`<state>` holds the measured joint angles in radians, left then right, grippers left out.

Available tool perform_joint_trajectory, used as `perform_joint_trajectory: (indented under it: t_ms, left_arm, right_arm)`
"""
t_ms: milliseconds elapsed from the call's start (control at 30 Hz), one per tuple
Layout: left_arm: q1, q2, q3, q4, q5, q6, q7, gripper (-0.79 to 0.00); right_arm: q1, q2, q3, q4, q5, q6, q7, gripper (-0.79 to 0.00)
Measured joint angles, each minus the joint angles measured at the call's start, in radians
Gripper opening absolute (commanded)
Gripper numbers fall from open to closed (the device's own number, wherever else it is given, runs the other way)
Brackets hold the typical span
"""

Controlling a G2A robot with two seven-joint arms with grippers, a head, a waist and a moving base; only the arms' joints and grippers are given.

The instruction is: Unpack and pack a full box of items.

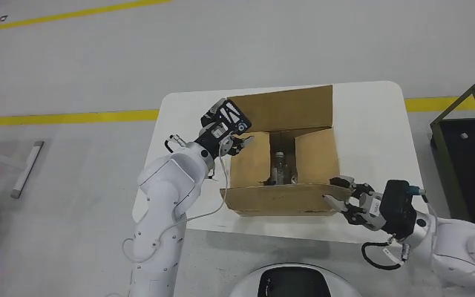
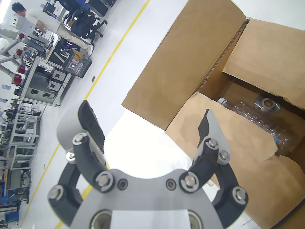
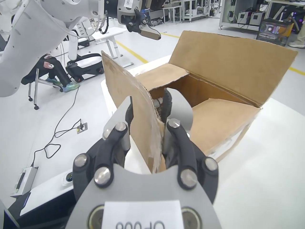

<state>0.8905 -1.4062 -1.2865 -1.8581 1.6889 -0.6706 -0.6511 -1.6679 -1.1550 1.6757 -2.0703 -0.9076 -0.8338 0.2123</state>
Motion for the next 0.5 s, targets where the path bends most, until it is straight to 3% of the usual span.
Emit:
perform_joint_trajectory:
  t_ms: [200, 400, 500]
  left_arm:
    - [0.0, 0.0, 0.0, 0.0, 0.0, 0.0, 0.0, 0.0]
    - [0.0, 0.0, 0.0, 0.0, 0.0, 0.0, 0.0, 0.0]
    - [0.0, 0.0, 0.0, 0.0, 0.0, 0.0, 0.0, 0.0]
  right_arm:
    - [-0.021, 0.01, 0.017, -0.015, 0.048, -0.043, 0.035, -0.4]
    - [-0.052, 0.024, 0.045, -0.03, 0.129, -0.106, 0.09, -0.296]
    - [-0.066, 0.033, 0.061, -0.035, 0.169, -0.134, 0.128, -0.326]
